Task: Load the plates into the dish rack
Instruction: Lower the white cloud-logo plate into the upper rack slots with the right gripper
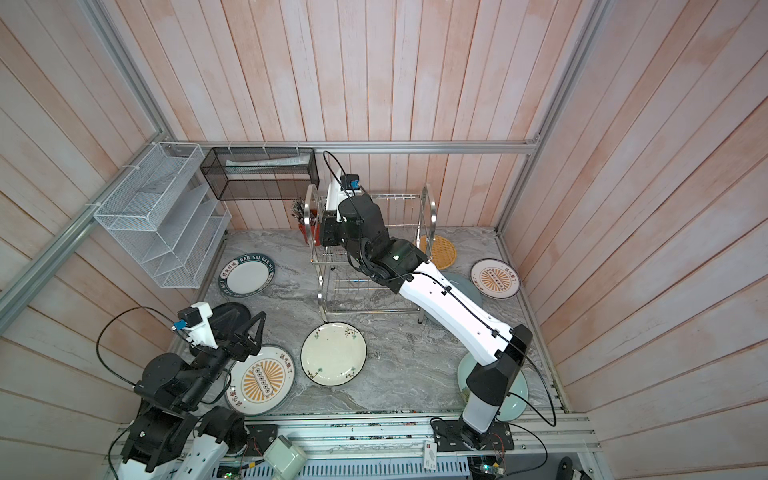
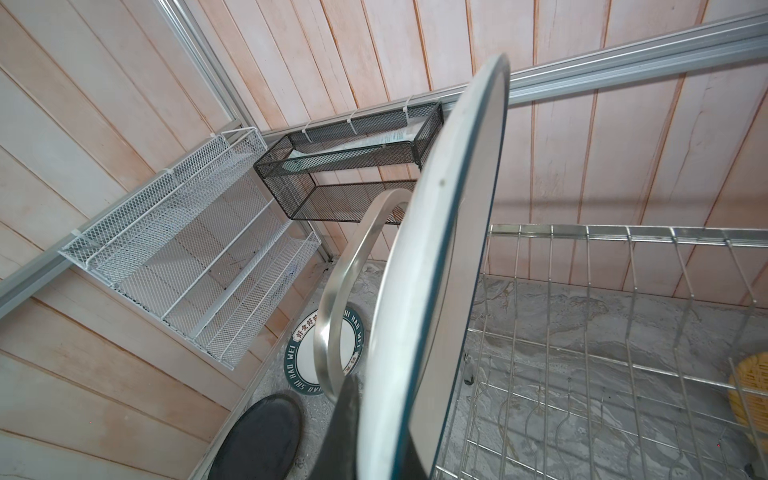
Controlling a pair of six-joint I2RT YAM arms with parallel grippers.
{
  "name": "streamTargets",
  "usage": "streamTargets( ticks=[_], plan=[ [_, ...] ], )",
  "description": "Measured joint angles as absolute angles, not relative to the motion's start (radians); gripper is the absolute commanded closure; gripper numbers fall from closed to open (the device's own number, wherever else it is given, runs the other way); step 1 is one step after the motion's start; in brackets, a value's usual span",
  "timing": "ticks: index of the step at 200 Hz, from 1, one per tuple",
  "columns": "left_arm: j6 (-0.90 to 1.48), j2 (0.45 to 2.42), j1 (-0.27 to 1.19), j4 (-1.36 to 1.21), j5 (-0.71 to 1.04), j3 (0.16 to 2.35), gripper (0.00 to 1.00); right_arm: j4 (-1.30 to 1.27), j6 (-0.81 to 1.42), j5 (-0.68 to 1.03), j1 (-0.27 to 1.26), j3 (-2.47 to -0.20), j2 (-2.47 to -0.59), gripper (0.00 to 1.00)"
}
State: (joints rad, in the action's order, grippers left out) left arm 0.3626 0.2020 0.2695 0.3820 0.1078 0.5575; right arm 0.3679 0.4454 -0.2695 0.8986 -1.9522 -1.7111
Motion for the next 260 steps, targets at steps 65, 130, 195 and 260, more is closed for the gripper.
streamTargets(
  ticks=[65, 130, 195, 260],
  plan=[
    [0.363, 0.202, 0.270, 0.382, 0.107, 0.558, 0.00, 0.366, 0.453, -0.273, 0.895, -1.930, -1.711, 1.00],
    [0.363, 0.202, 0.270, 0.382, 0.108, 0.558, 0.00, 0.352, 0.455, -0.272, 0.892, -1.906, -1.713, 1.00],
    [0.362, 0.202, 0.270, 0.382, 0.107, 0.558, 0.00, 0.346, 0.408, -0.266, 0.901, -1.904, -1.713, 1.00],
    [0.362, 0.202, 0.270, 0.382, 0.107, 0.558, 0.00, 0.317, 0.364, -0.250, 0.933, -1.898, -1.711, 1.00]
  ],
)
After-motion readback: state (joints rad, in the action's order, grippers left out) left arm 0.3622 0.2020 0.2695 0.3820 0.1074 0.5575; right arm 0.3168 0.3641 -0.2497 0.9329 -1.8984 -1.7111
